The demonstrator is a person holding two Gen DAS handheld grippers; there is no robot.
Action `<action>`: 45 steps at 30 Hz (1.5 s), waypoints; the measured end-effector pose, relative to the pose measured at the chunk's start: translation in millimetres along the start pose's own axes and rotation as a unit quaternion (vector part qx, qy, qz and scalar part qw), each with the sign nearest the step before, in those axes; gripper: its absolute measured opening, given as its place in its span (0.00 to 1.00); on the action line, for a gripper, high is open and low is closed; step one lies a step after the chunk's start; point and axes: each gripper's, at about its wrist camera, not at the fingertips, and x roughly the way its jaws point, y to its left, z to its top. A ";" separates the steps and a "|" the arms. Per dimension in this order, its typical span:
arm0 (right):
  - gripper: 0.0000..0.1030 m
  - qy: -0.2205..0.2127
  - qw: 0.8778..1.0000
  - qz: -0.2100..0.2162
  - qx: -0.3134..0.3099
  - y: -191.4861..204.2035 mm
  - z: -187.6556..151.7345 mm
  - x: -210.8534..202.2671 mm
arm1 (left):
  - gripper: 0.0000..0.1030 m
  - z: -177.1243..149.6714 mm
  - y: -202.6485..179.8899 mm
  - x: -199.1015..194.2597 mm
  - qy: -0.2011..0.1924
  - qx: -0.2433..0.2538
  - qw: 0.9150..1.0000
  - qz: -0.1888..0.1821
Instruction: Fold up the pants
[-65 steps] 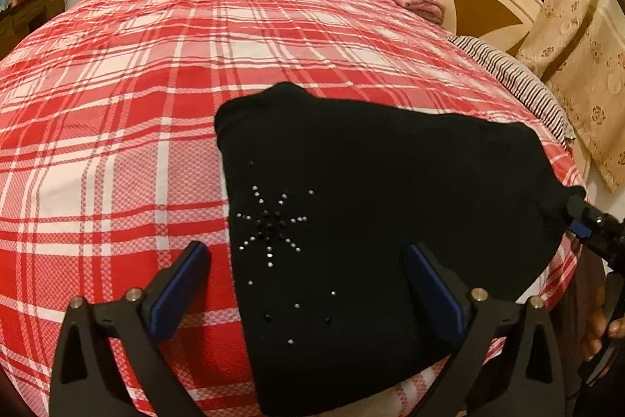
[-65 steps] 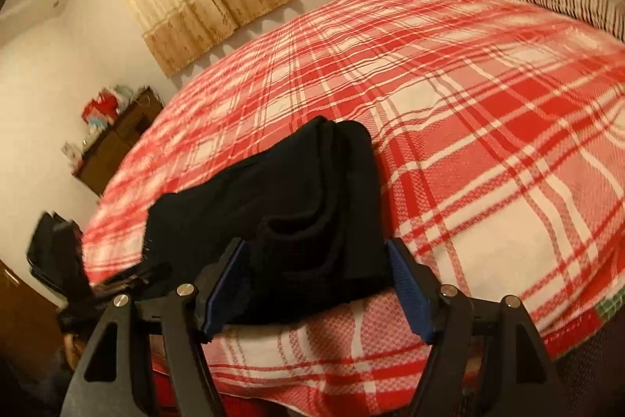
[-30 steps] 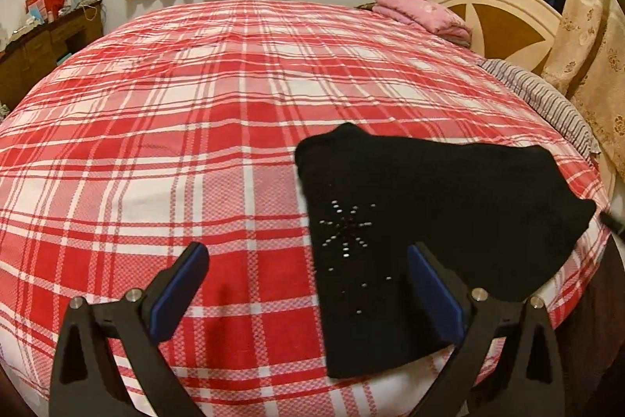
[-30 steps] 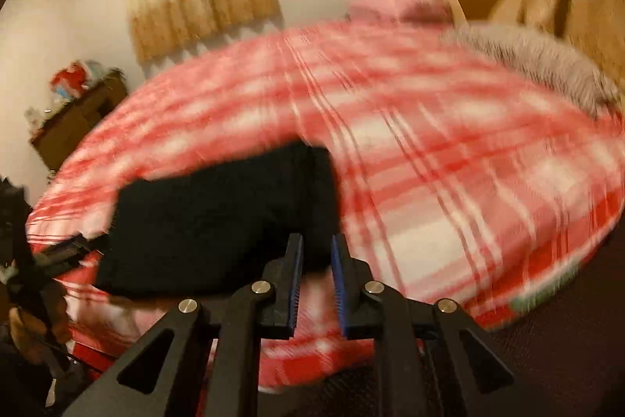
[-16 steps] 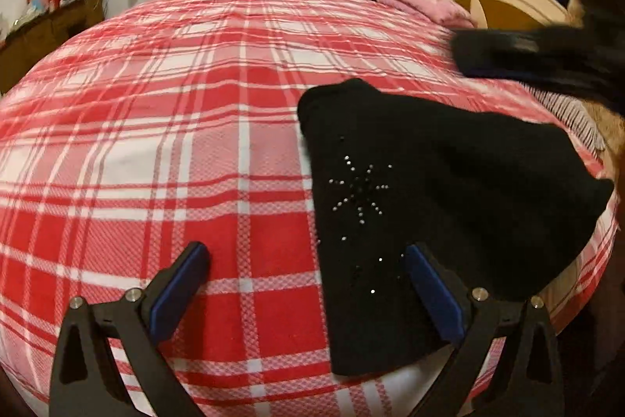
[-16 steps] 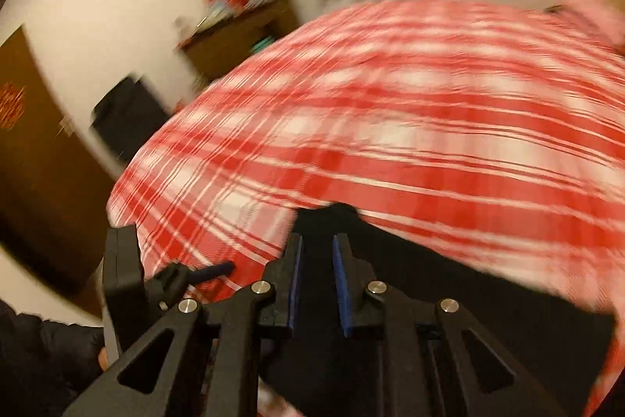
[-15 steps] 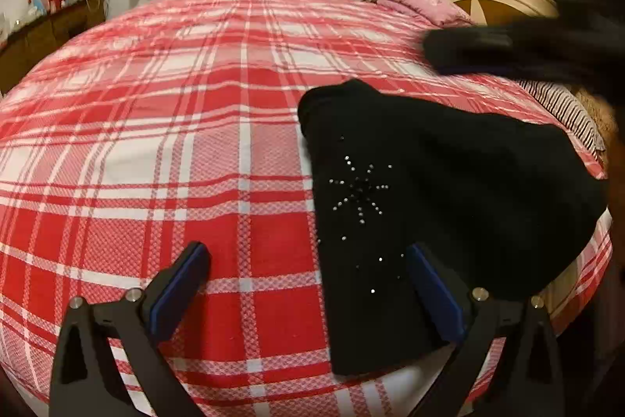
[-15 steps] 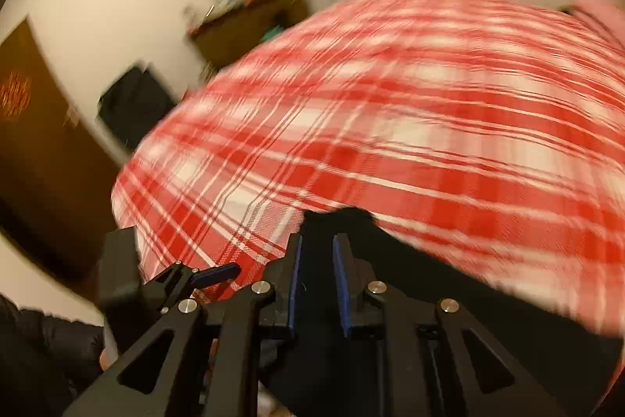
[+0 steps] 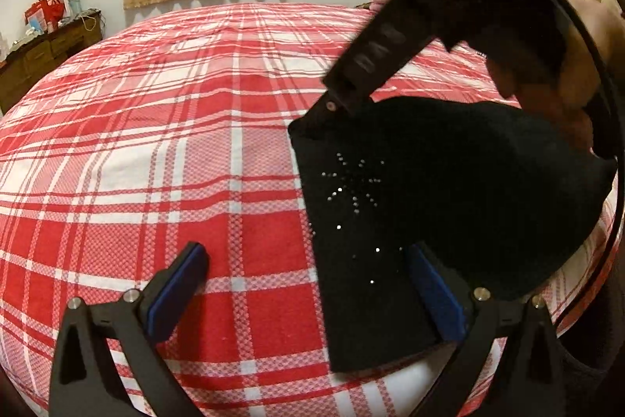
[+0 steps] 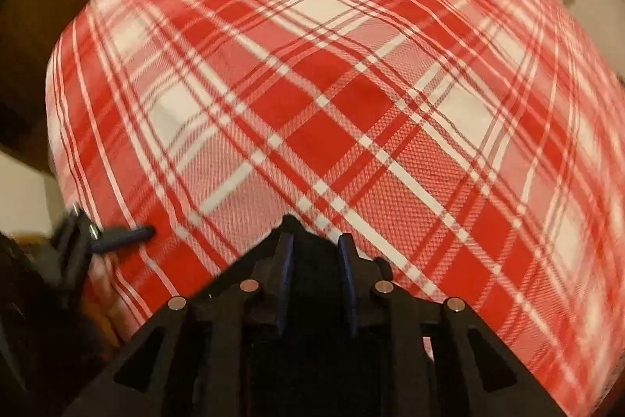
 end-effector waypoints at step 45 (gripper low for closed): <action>0.61 -0.286 0.840 -0.125 0.444 -83.3 -319.7 -104.8 | 1.00 31.9 -17.2 17.1 0.061 -0.035 0.997 -0.036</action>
